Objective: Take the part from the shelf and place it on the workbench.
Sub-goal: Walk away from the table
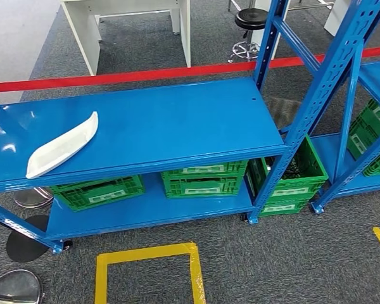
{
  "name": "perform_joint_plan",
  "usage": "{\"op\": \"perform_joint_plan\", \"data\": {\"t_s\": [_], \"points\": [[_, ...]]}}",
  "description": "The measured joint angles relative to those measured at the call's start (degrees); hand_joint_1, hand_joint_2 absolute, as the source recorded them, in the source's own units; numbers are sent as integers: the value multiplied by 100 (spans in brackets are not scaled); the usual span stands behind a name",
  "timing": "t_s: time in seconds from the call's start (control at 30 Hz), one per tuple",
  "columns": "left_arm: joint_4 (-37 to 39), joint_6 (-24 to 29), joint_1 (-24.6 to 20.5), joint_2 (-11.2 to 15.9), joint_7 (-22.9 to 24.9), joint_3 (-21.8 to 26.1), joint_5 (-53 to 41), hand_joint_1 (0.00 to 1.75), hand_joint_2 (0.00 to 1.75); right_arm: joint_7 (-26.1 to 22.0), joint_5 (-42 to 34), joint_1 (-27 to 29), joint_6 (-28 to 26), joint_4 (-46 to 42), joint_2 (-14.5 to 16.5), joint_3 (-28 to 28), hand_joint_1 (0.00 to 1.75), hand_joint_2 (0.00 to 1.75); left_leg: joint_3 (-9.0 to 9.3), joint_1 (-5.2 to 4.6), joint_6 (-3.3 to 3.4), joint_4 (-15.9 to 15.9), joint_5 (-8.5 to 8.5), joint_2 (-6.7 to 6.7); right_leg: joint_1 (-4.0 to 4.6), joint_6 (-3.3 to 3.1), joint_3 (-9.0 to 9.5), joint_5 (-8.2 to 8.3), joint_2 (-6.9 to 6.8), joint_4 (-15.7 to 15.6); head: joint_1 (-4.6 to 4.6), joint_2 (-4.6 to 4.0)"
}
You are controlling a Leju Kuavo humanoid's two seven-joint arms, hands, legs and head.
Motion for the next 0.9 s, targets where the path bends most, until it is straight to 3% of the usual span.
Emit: {"op": "perform_joint_plan", "data": {"t_s": [0.8,0.9], "points": [[0,-19,0,-1,-43,0,1,0,0,-28,1,0,11,0,0,-2,0,0,0,-2,3,2,-2,0,-1,1,0,0,0,0,-1,0],[0,-18,0,-1,-44,0,-4,0,0,-27,11,1,13,0,2,-1,0,0,-6,-12,30,31,-17,0,-15,23,3,10,-2,-11,-3,0]]}}
